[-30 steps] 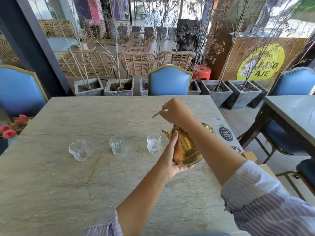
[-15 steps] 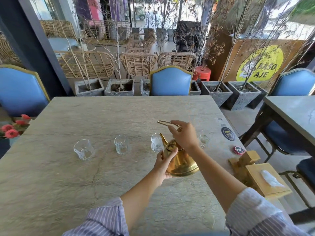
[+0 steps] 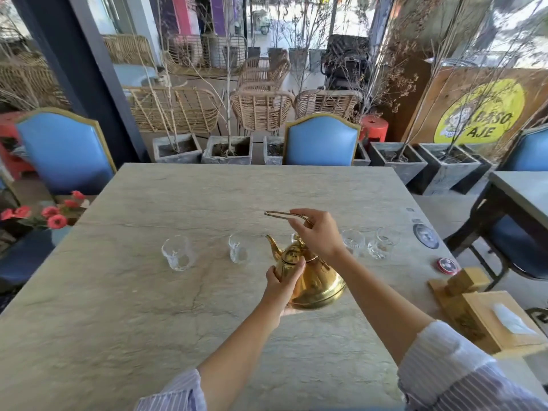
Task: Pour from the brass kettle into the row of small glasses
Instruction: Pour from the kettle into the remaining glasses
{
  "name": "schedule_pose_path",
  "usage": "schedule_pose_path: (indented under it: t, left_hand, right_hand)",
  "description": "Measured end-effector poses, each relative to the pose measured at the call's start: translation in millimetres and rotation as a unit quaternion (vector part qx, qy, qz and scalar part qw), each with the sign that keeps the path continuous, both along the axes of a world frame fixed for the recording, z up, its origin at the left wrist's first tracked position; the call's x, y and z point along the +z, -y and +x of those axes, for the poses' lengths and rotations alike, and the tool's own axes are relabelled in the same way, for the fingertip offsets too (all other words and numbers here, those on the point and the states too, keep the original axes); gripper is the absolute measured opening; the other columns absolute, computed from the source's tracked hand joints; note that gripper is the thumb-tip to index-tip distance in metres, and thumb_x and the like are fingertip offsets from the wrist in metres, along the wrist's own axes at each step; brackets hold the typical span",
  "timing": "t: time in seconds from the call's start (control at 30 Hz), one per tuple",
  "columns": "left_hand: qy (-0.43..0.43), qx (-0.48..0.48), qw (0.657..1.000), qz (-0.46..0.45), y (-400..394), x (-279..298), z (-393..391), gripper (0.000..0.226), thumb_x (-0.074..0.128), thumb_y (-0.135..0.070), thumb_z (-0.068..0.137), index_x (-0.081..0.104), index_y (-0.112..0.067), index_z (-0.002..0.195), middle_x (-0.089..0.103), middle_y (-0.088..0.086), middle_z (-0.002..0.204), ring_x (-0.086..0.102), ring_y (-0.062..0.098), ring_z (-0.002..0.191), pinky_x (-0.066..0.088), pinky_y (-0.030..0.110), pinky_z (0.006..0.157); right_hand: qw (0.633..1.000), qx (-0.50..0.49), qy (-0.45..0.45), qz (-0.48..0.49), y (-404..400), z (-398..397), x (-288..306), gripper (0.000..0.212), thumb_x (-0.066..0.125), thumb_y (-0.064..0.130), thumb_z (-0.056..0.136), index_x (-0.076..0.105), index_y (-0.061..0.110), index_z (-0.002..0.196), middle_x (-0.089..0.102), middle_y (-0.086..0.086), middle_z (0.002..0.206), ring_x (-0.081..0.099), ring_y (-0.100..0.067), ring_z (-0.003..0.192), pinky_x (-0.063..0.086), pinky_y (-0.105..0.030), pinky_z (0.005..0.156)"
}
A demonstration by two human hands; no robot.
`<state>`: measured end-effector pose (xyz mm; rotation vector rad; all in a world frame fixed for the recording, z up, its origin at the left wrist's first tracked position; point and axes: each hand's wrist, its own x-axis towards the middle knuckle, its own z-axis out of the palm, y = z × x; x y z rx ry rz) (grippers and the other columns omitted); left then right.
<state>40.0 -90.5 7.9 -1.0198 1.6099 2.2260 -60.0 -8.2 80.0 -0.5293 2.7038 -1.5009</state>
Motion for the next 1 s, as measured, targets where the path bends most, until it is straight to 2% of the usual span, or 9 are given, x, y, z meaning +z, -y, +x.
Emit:
schedule_pose_path:
  t: [0.07,0.17,0.23,0.3,0.4,0.63,0.77,0.9,1.0]
  left_hand:
    - [0.006,-0.001,1.0,0.013,12,4,4,0.119,0.083,-0.071,0.069,0.025,-0.026,0.163,0.042,0.008,0.163,0.05,0.035,0.145,0.055,0.064,0.107]
    - [0.019,0.01,0.999,0.04,28,9,7,0.138,0.083,-0.076,0.045,0.028,-0.027,0.162,0.041,0.01,0.163,0.049,0.041,0.146,0.064,0.061,0.09]
    - [0.026,0.023,0.998,0.06,38,10,9,0.129,0.083,-0.073,0.053,0.029,-0.025,0.161,0.04,0.013,0.162,0.051,0.044,0.144,0.065,0.059,0.08]
    - [0.025,0.035,0.996,0.08,47,8,9,0.126,0.085,-0.072,0.052,0.035,-0.021,0.156,0.045,0.015,0.158,0.055,0.045,0.139,0.067,0.058,0.074]
    - [0.027,0.037,0.993,0.111,55,4,8,0.132,0.089,-0.074,0.041,0.044,-0.02,0.152,0.054,0.017,0.151,0.061,0.045,0.132,0.068,0.054,0.066]
    - [0.016,0.012,0.988,0.152,68,6,4,0.098,0.077,-0.074,0.071,0.055,-0.018,0.148,0.067,0.02,0.142,0.067,0.044,0.128,0.065,0.055,0.075]
    - [0.02,0.012,0.984,0.175,71,11,2,0.104,0.079,-0.074,0.064,0.056,-0.017,0.148,0.069,0.021,0.142,0.067,0.044,0.128,0.063,0.057,0.078]
    - [0.023,0.024,0.981,0.191,71,19,2,0.107,0.083,-0.072,0.061,0.057,-0.015,0.148,0.069,0.023,0.141,0.066,0.046,0.129,0.062,0.059,0.08]
    - [0.016,0.02,0.98,0.198,71,25,2,0.104,0.082,-0.072,0.064,0.058,-0.016,0.148,0.069,0.023,0.14,0.066,0.047,0.129,0.061,0.061,0.087]
  right_hand:
    - [1.0,0.011,0.005,0.008,14,0,2,0.031,0.067,0.025,0.09,0.073,0.012,0.117,0.047,0.014,0.037,0.048,0.004,0.036,0.036,-0.006,0.044]
    - [0.998,0.033,-0.003,0.049,37,-1,5,0.034,0.066,0.028,0.091,0.071,0.013,0.12,0.056,0.013,0.053,0.051,0.007,0.04,0.039,-0.004,0.048]
    - [0.996,0.048,-0.001,0.072,53,-3,9,0.035,0.065,0.028,0.091,0.071,0.012,0.122,0.076,-0.001,0.084,0.065,0.002,0.066,0.053,-0.015,0.07]
    - [0.994,0.06,0.008,0.088,68,-6,10,0.037,0.064,0.029,0.092,0.07,0.011,0.123,0.074,-0.006,0.117,0.07,-0.018,0.1,0.053,-0.027,0.087]
    - [0.989,0.072,0.022,0.128,87,-9,11,0.038,0.063,0.03,0.092,0.07,0.011,0.124,0.07,-0.007,0.126,0.066,-0.024,0.112,0.052,-0.034,0.094]
    - [0.981,0.058,0.028,0.183,113,-14,17,0.03,0.06,0.024,0.091,0.077,0.004,0.105,0.076,-0.014,0.105,0.069,-0.031,0.099,0.057,-0.038,0.082]
    - [0.974,0.056,0.047,0.214,123,-21,18,0.027,0.06,0.024,0.088,0.078,0.003,0.086,0.07,-0.008,0.073,0.06,-0.024,0.068,0.042,-0.024,0.05]
    - [0.973,0.052,0.057,0.217,129,-26,25,0.028,0.062,0.024,0.084,0.078,0.002,0.093,0.077,-0.013,0.086,0.069,-0.026,0.072,0.054,-0.031,0.058]
    - [0.97,0.061,0.056,0.227,132,-28,31,0.028,0.062,0.021,0.084,0.072,-0.003,0.077,0.063,-0.012,0.063,0.057,-0.029,0.056,0.043,-0.03,0.052]
